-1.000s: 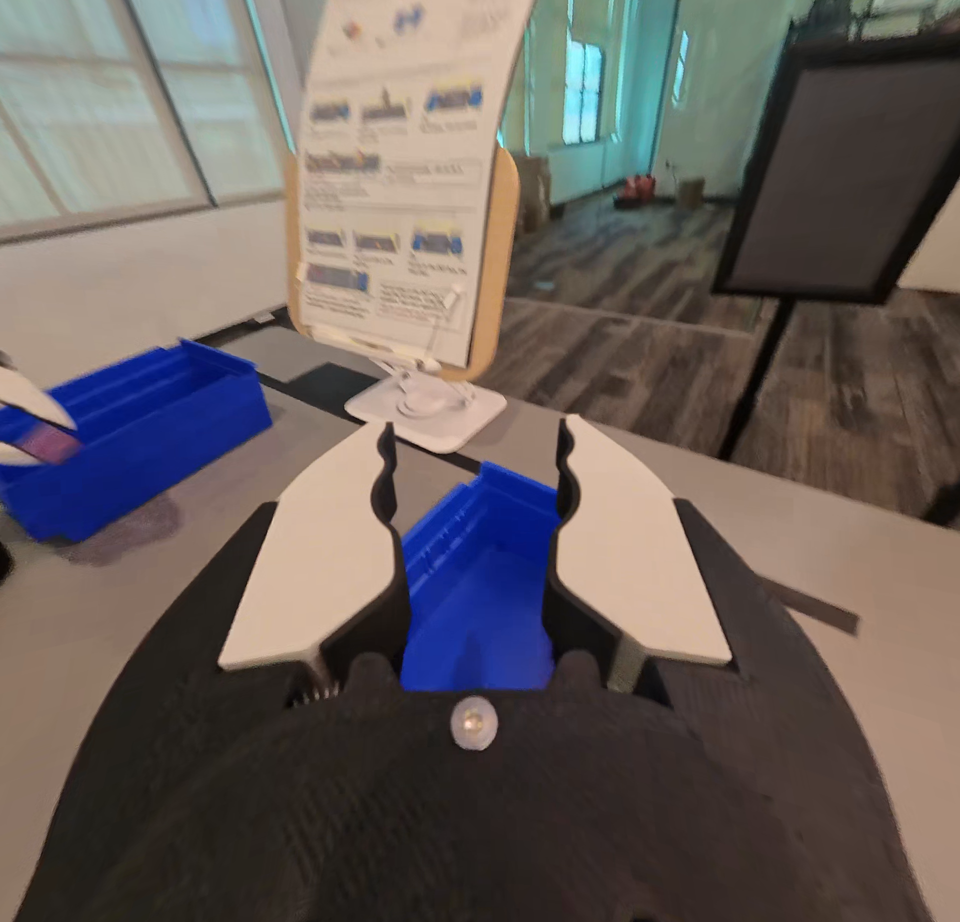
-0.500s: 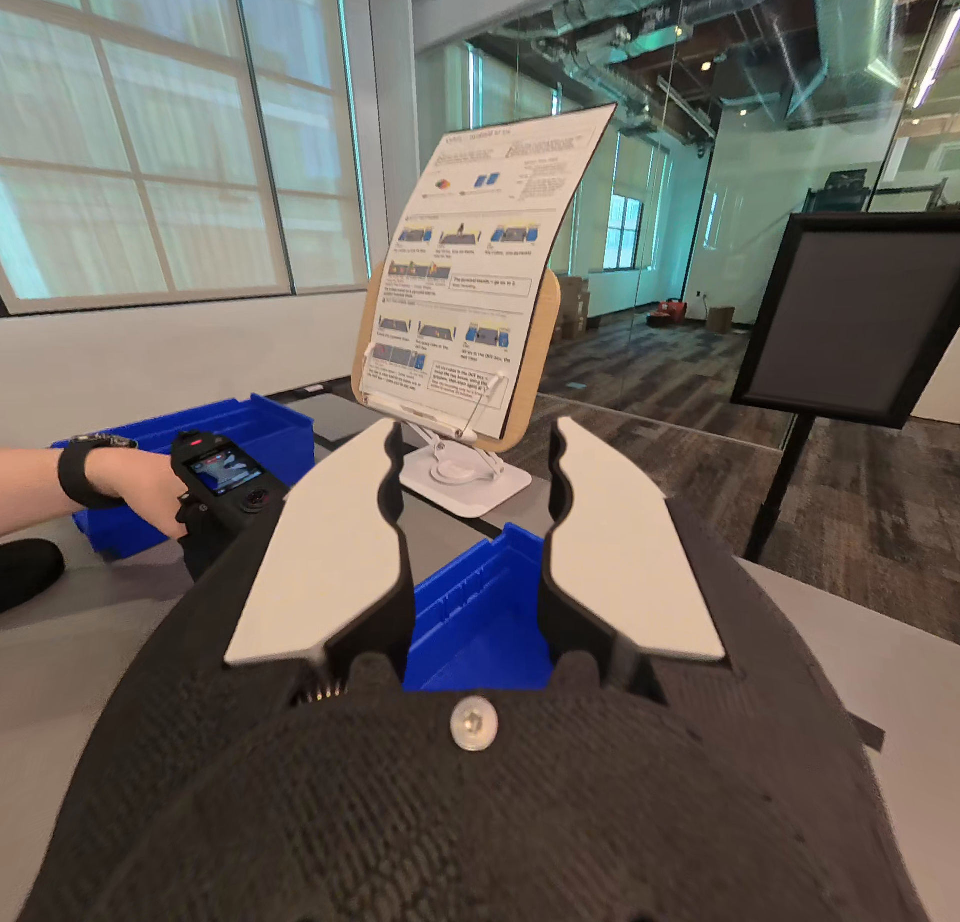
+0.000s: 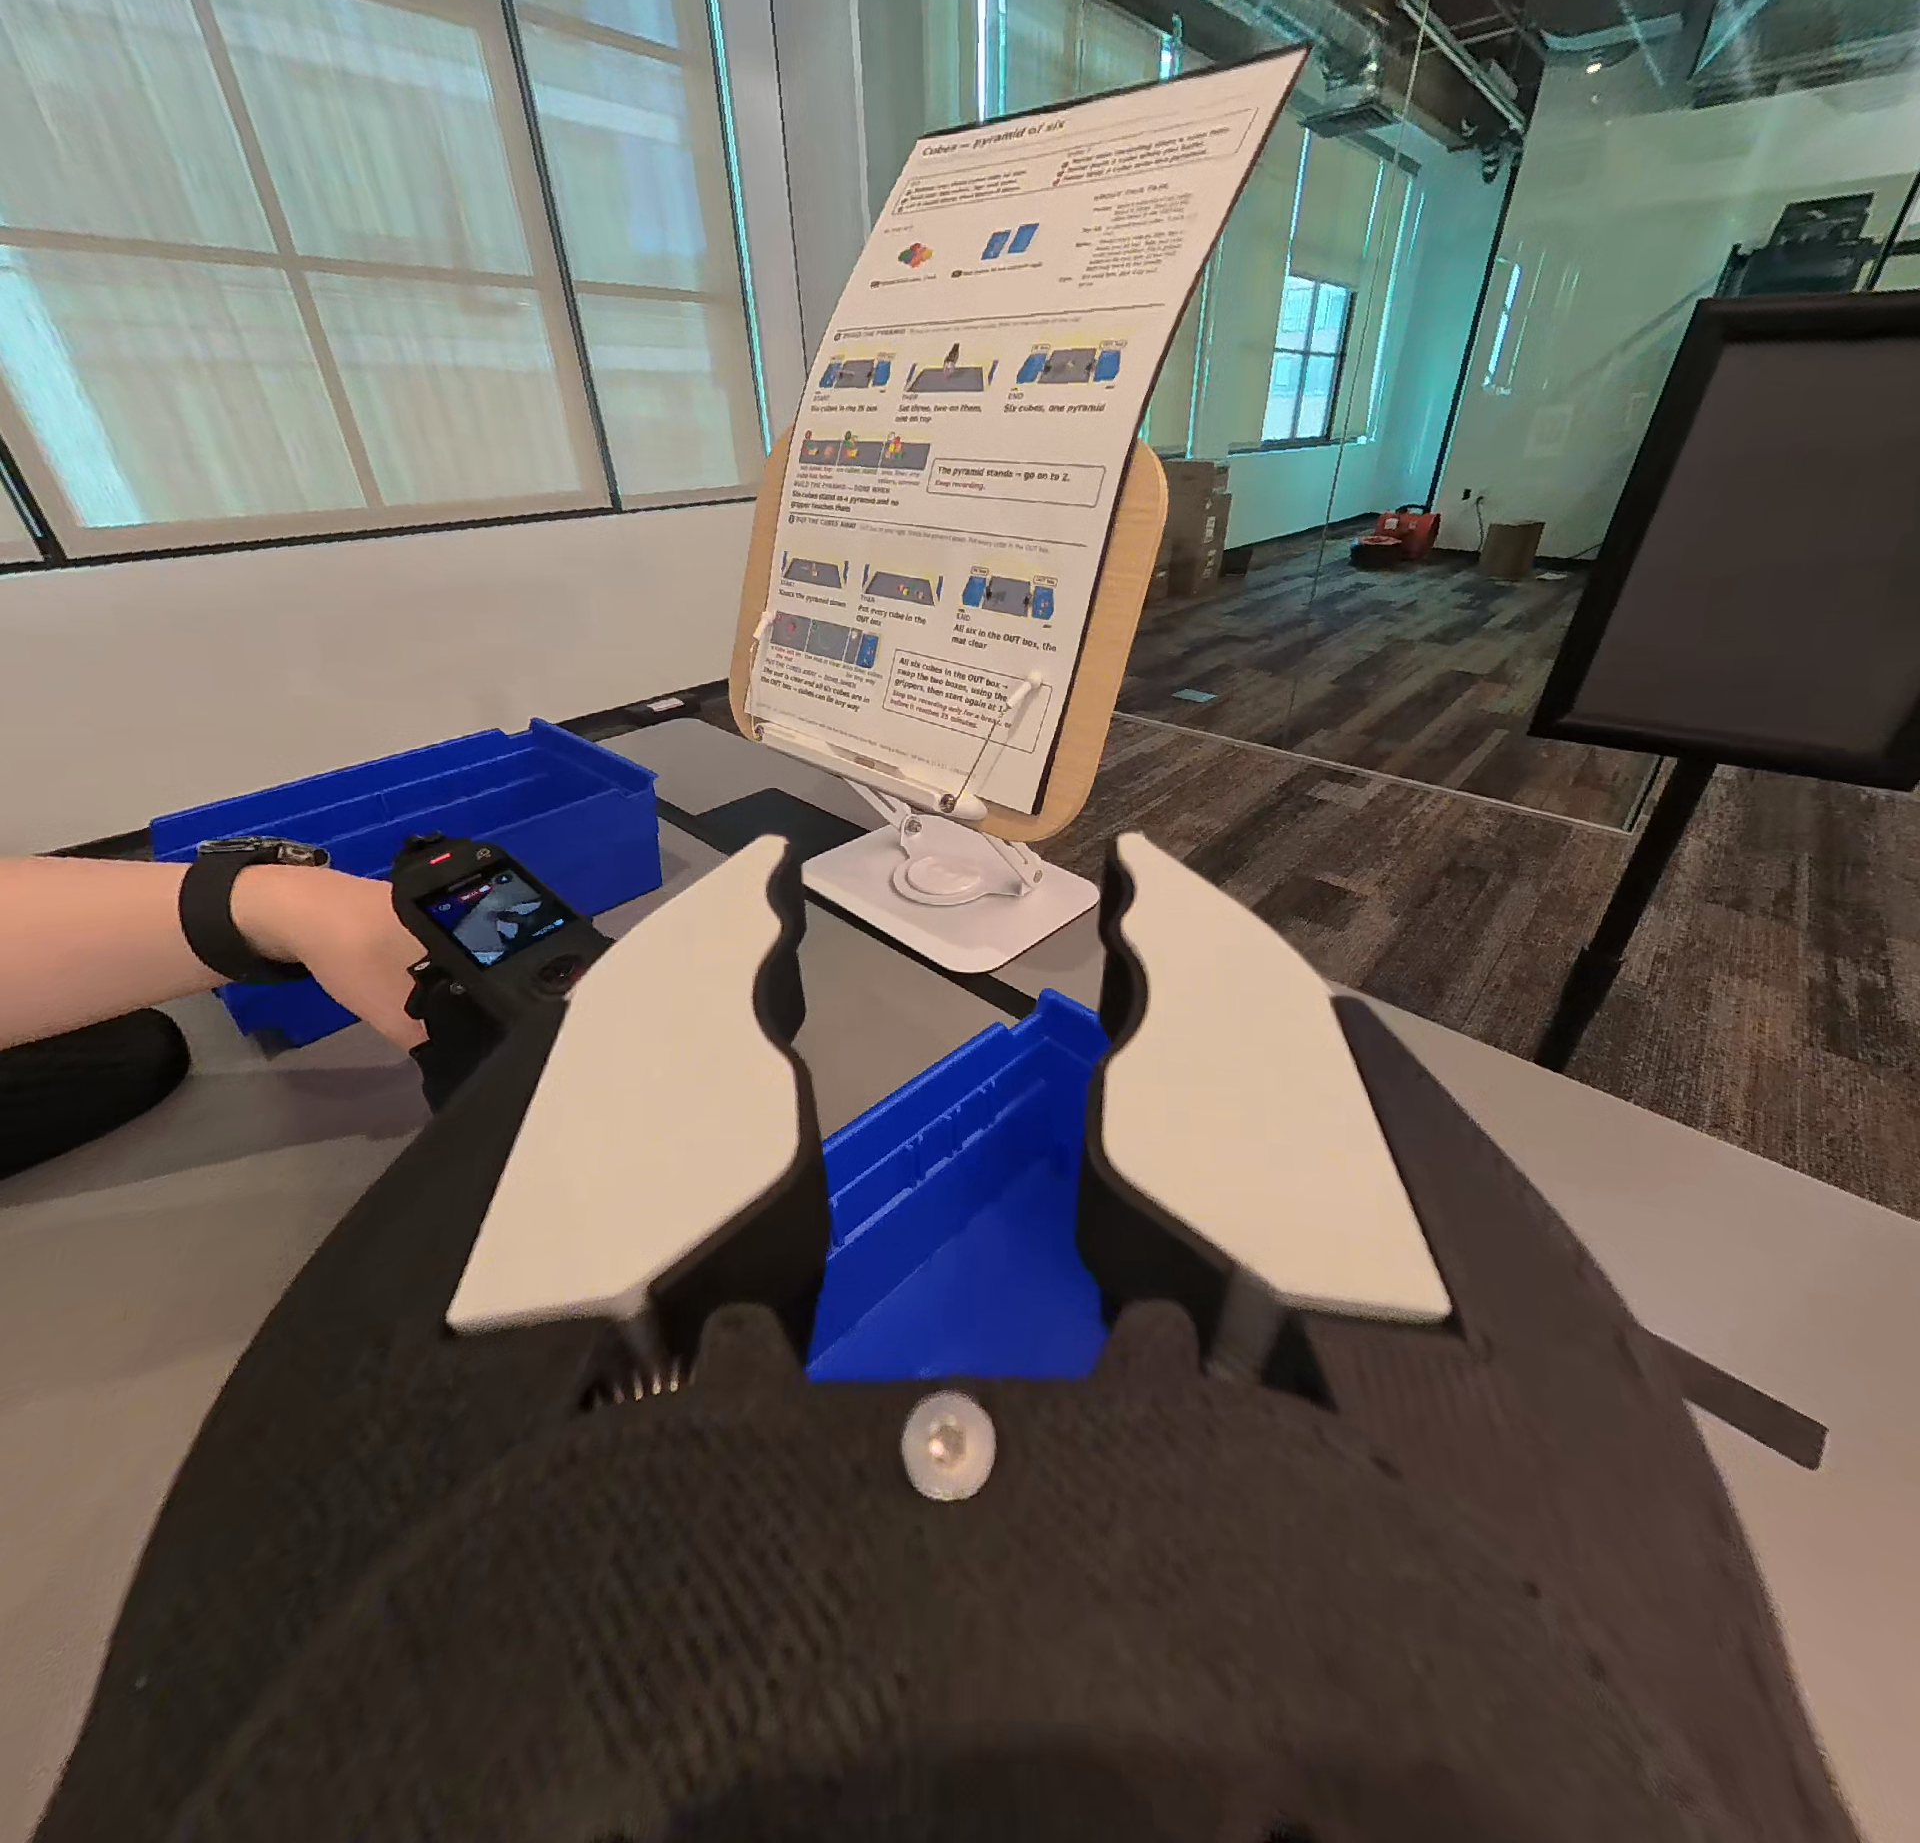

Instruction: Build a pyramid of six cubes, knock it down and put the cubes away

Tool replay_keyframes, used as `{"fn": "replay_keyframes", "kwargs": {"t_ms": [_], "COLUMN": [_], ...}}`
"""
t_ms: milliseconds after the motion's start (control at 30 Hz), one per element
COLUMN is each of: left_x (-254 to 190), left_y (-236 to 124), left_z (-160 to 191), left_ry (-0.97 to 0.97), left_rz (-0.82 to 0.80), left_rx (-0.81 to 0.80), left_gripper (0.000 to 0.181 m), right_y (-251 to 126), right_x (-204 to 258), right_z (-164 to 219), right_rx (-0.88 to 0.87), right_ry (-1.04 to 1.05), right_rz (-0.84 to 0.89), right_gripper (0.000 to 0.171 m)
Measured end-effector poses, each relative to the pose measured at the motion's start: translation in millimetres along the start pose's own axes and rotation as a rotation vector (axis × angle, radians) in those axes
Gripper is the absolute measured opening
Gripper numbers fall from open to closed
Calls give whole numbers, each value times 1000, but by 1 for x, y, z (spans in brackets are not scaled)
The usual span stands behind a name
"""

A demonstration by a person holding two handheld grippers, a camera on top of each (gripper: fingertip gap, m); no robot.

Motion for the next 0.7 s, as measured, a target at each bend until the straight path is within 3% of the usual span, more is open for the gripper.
{"fn": "replay_keyframes", "kwargs": {"t_ms": [467,600,700], "left_x": [-3,-4,4], "left_y": [6,2,-25], "left_z": [1,1,0], "left_ry": [-14,-8,10], "left_rz": [18,36,-58], "left_rx": [0,3,-25], "left_gripper": [28,52,53], "right_y": [0,2,1], "right_x": [-6,-5,-5], "right_z": [6,8,7], "right_rx": [13,28,21], "right_ry": [38,33,31], "right_rz": [-6,-10,-12], "right_gripper": [55,56,56]}}
Point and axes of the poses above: each gripper's, where its closed fingertips meet, y out along the fingers, z out of its underside, x = y × z across the jaws, the point moved 6 cm from there along -y, back along the fingers, and after that the axes turned 4 degrees about -x, right-handed, at the moved point
